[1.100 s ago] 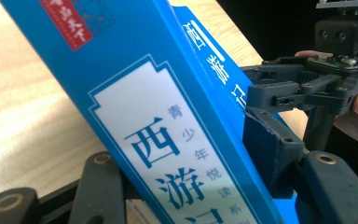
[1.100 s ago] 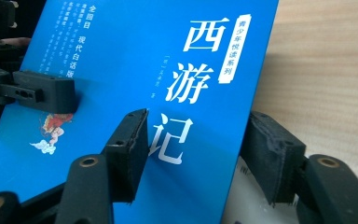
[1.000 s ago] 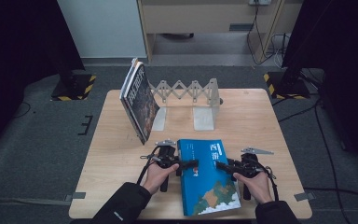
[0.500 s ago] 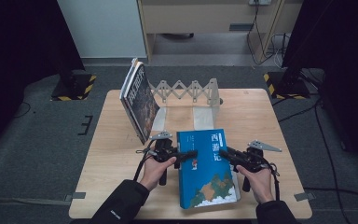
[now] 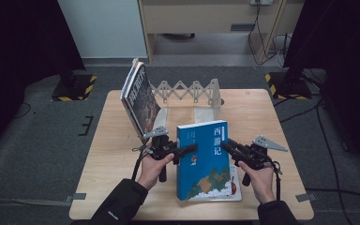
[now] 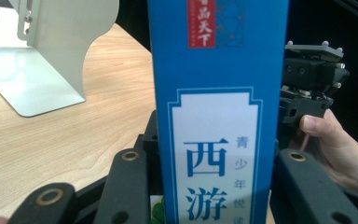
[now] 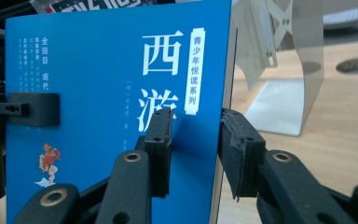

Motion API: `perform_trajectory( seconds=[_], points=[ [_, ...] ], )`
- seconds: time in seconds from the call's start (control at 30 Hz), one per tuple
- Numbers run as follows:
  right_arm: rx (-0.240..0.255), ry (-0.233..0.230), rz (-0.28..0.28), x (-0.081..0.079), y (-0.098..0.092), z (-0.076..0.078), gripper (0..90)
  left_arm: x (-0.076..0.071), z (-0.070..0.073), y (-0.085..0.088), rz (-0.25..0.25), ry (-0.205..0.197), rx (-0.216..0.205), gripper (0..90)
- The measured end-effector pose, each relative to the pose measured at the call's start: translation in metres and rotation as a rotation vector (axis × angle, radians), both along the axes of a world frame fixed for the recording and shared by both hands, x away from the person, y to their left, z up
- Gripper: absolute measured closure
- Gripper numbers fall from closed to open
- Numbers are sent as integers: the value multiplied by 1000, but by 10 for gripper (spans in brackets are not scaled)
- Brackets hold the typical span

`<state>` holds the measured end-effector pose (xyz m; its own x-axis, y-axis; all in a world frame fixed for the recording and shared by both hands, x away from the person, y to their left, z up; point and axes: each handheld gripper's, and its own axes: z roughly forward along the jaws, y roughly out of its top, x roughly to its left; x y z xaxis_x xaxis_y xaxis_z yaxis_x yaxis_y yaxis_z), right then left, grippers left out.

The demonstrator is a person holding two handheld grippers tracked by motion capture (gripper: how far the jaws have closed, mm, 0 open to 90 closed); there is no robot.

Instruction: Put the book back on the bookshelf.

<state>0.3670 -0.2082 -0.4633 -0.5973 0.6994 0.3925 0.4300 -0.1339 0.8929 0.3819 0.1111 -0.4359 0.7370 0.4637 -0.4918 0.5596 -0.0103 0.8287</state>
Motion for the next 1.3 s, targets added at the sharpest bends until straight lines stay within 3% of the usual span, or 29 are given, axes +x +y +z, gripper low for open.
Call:
perform_trajectory(
  seconds=[0.13,0.23,0.33,0.5,0.53,0.7,0.87,0.97,1.3],
  points=[
    [-2,-16,6,-1,1,-3,603,0,-1,0,-8,-8,0,604],
    [-9,2,33,0,3,-6,518,-1,-1,0,-10,-18,9,603],
    [2,77,78,2,6,-17,413,0,-2,1,-1,-10,11,601],
    [-21,93,107,4,10,-23,413,1,-6,2,12,5,4,598],
    [-31,93,104,3,9,-22,462,1,-7,2,16,2,-5,597],
    [-26,84,96,1,5,-21,521,-1,-7,1,17,-7,-6,591],
    [-26,79,89,0,5,-21,530,-2,-9,-2,36,-34,12,579],
    [-31,78,92,0,5,-20,535,-2,-10,-5,37,-28,7,537],
    [-38,55,120,-1,9,-18,540,-2,-16,-11,34,-31,26,544]
  ],
)
